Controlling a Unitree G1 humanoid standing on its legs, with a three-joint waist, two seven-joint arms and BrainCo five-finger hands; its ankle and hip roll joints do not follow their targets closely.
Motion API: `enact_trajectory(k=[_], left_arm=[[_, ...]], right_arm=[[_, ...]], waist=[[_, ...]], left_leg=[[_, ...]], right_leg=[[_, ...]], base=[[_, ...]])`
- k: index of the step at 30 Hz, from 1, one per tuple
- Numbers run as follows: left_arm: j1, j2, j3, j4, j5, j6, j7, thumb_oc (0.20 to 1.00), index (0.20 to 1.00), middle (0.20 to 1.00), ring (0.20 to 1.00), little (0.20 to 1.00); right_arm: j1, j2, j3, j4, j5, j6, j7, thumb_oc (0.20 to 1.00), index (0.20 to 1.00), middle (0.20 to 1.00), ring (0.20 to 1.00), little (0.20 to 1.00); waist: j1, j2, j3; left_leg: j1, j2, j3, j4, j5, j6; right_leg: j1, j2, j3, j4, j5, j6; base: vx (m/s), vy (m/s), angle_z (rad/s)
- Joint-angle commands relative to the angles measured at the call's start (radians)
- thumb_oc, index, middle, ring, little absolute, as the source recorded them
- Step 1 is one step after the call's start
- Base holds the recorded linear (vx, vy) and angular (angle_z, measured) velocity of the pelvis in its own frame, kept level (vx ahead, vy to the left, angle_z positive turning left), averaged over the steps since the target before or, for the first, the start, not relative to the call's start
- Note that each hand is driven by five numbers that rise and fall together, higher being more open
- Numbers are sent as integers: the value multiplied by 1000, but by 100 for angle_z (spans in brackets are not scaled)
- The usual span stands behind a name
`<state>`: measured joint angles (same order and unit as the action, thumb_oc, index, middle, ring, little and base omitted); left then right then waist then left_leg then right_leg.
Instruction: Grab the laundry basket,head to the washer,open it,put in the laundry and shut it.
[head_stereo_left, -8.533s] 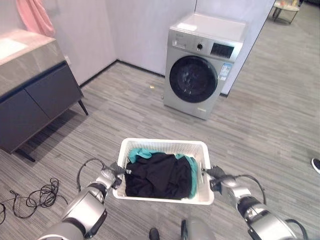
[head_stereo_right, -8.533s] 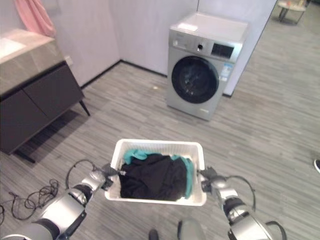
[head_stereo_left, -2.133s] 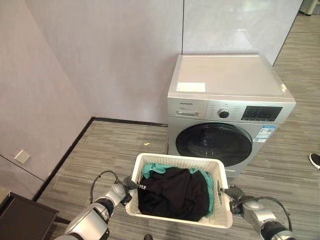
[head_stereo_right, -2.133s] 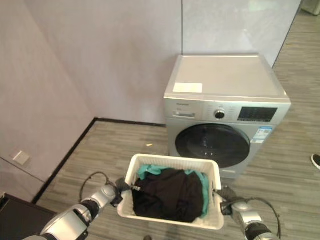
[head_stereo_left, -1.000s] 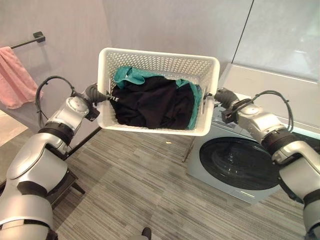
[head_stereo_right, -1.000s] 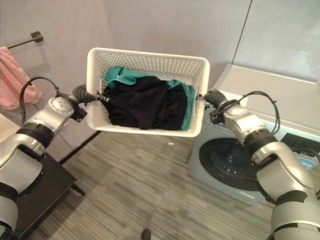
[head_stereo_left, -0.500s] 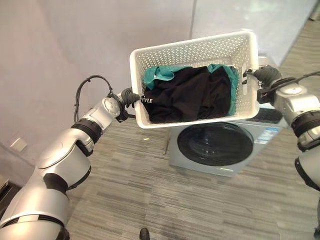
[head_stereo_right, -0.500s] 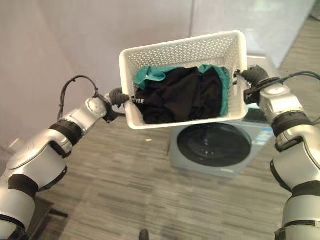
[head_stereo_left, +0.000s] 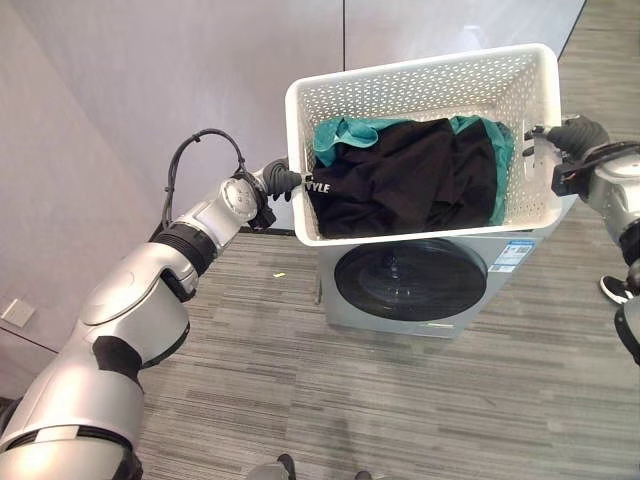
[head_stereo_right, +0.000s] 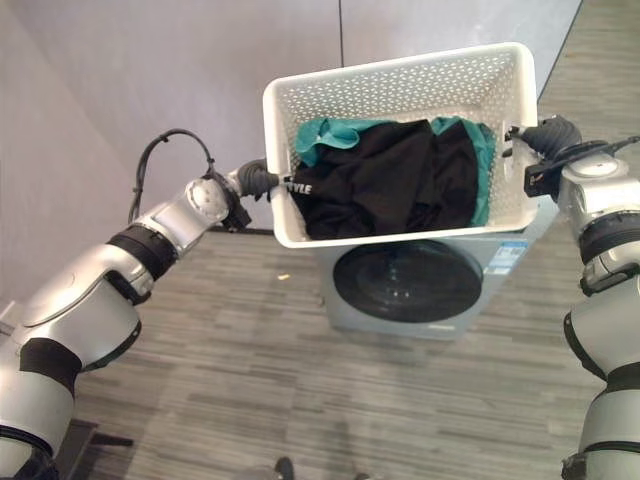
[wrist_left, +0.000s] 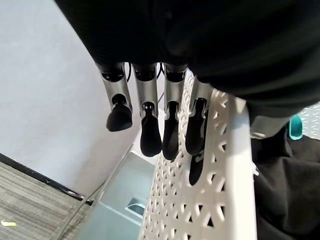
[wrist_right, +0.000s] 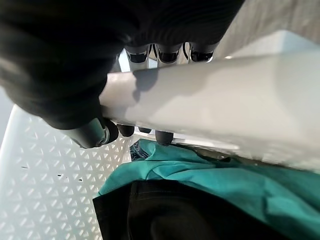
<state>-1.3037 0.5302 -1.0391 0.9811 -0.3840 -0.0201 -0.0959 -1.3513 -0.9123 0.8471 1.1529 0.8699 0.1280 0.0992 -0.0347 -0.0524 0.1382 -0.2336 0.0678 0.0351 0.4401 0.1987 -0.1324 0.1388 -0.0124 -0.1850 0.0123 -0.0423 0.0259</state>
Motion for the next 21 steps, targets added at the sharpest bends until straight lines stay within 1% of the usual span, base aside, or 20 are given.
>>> enact_trajectory(k=[1, 2, 3, 4, 5, 6, 7, 8, 9, 11, 12, 13, 15, 16, 17, 18, 19, 20, 21], left_arm=[[-176, 70, -61, 26, 10, -71, 9, 200, 200, 200, 200, 200], [-181, 77, -67, 18, 12, -73, 6, 200, 200, 200, 200, 200], [-190, 94, -81, -1, 13, -77, 6, 200, 200, 200, 200, 200], [-199, 113, -85, -19, 4, -81, 5, 200, 200, 200, 200, 200], [-204, 163, -95, -77, -6, -89, -2, 200, 200, 200, 200, 200], [-216, 185, -111, -81, -9, -82, -10, 200, 200, 200, 200, 200], [-232, 208, -130, -80, 0, -88, -13, 200, 200, 200, 200, 200], [-237, 226, -144, -78, 8, -84, -21, 200, 200, 200, 200, 200], [-234, 236, -143, -90, 10, -83, -22, 200, 200, 200, 200, 200], [-233, 266, -153, -105, 16, -80, -36, 200, 200, 200, 200, 200], [-236, 288, -160, -120, 18, -82, -39, 200, 200, 200, 200, 200], [-236, 289, -161, -121, 17, -81, -39, 200, 200, 200, 200, 200], [-237, 315, -166, -119, 11, -81, -47, 200, 200, 200, 200, 200], [-239, 322, -174, -123, 17, -82, -52, 200, 200, 200, 200, 200], [-243, 318, -176, -119, 13, -80, -53, 200, 200, 200, 200, 200], [-240, 313, -179, -113, 7, -78, -51, 200, 200, 200, 200, 200], [-229, 311, -171, -116, 2, -78, -53, 200, 200, 200, 200, 200], [-230, 308, -162, -99, -3, -76, -48, 200, 200, 200, 200, 200], [-233, 301, -159, -75, -4, -74, -49, 200, 200, 200, 200, 200]], right_arm=[[-229, -75, -25, 1, 92, -145, -15, 200, 200, 200, 200, 200], [-231, -68, -20, 1, 86, -144, -12, 200, 200, 200, 200, 200], [-227, -66, -22, -6, 81, -144, -15, 200, 200, 200, 200, 200], [-217, -68, -30, -14, 86, -144, -16, 200, 200, 200, 200, 200], [-183, -72, -49, -15, 86, -152, -12, 200, 200, 200, 200, 200], [-169, -66, -62, -15, 84, -153, -12, 200, 200, 200, 200, 200], [-155, -51, -67, -10, 72, -150, -10, 200, 200, 200, 200, 200], [-143, -41, -72, -22, 64, -147, -7, 200, 200, 200, 200, 200], [-134, -46, -82, -38, 66, -145, -6, 200, 200, 200, 200, 200], [-105, -34, -98, -54, 66, -135, 5, 200, 200, 200, 200, 200], [-90, -25, -107, -62, 67, -135, 7, 200, 200, 200, 200, 200], [-88, -24, -109, -63, 66, -135, 6, 200, 200, 200, 200, 200], [-69, -9, -128, -67, 75, -132, 13, 200, 200, 200, 200, 200], [-62, -5, -134, -67, 78, -126, 17, 200, 200, 200, 200, 200], [-59, 2, -138, -65, 77, -122, 21, 200, 200, 200, 200, 200], [-67, 21, -132, -56, 72, -120, 25, 200, 200, 200, 200, 200], [-62, 29, -133, -52, 61, -115, 24, 200, 200, 200, 200, 200], [-63, 23, -132, -52, 54, -113, 22, 200, 200, 200, 200, 200], [-65, 21, -126, -51, 48, -111, 22, 200, 200, 200, 200, 200]], waist=[[68, 11, -6], [73, 13, -9], [79, 20, -12], [83, 26, -12], [113, 34, -6], [123, 37, -11], [143, 38, -23], [141, 44, -40], [136, 42, -48], [145, 36, -68], [155, 33, -73], [157, 31, -73], [168, 32, -78], [165, 37, -77], [160, 47, -73], [155, 59, -62], [140, 88, -43], [127, 93, -39], [115, 91, -38]], left_leg=[[11, -41, 13, 22, -37, 23], [13, -58, 12, -38, -41, 31], [4, -47, 34, -173, -39, 36], [-8, -26, 81, -268, 0, 28], [-40, -13, 100, -302, 44, 16], [-16, -20, 78, -314, 26, 29], [-9, -57, 12, -295, 9, 41], [4, -72, -11, -315, -8, 53], [13, -81, 2, -318, -15, 60], [32, -99, 17, -308, -50, 86], [43, -108, 23, -302, -67, 102], [43, -108, 26, -301, -69, 103], [82, -116, 41, -318, -91, 130], [100, -122, 41, -324, -99, 141], [122, -120, 36, -333, -103, 150], [141, -115, 36, -341, -103, 160], [168, -100, 28, -349, -108, 164], [185, -98, 22, -360, -110, 163], [200, -103, 14, -372, -110, 158]], right_leg=[[16, -2, 9, -54, 24, 26], [15, 0, 7, -53, 21, 31], [24, 7, 4, -55, 11, 40], [36, 12, -3, -51, 4, 44], [52, 11, -6, -27, -12, 50], [56, 7, -1, -16, -25, 58], [63, 4, 23, -5, -39, 68], [64, 2, 39, 2, -46, 74], [71, -7, 42, 10, -52, 76], [73, -28, 52, 57, -65, 92], [62, -41, 58, 102, -53, 107], [59, -42, 61, 106, -56, 108], [3, -67, 67, 246, 6, 152], [-21, -73, 70, 322, 58, 171], [-60, -75, 70, 380, 90, 180], [-98, -74, 60, 468, 126, 193], [-166, -82, 23, 548, 125, 197], [-196, -87, 14, 530, 112, 191], [-215, -89, 8, 470, 92, 177]], base=[[126, -4, 18], [168, 29, 18], [187, 44, 19], [258, 59, 10], [275, 83, 10], [300, 108, -9], [267, 147, -34], [274, 171, -69], [273, 191, -73], [287, 188, -51], [188, 132, -15], [156, 147, -14], [180, 182, -11], [201, 195, -8], [160, 189, -16], [121, 212, -16], [100, 181, 0], [118, 107, 13], [129, -13, 24]])
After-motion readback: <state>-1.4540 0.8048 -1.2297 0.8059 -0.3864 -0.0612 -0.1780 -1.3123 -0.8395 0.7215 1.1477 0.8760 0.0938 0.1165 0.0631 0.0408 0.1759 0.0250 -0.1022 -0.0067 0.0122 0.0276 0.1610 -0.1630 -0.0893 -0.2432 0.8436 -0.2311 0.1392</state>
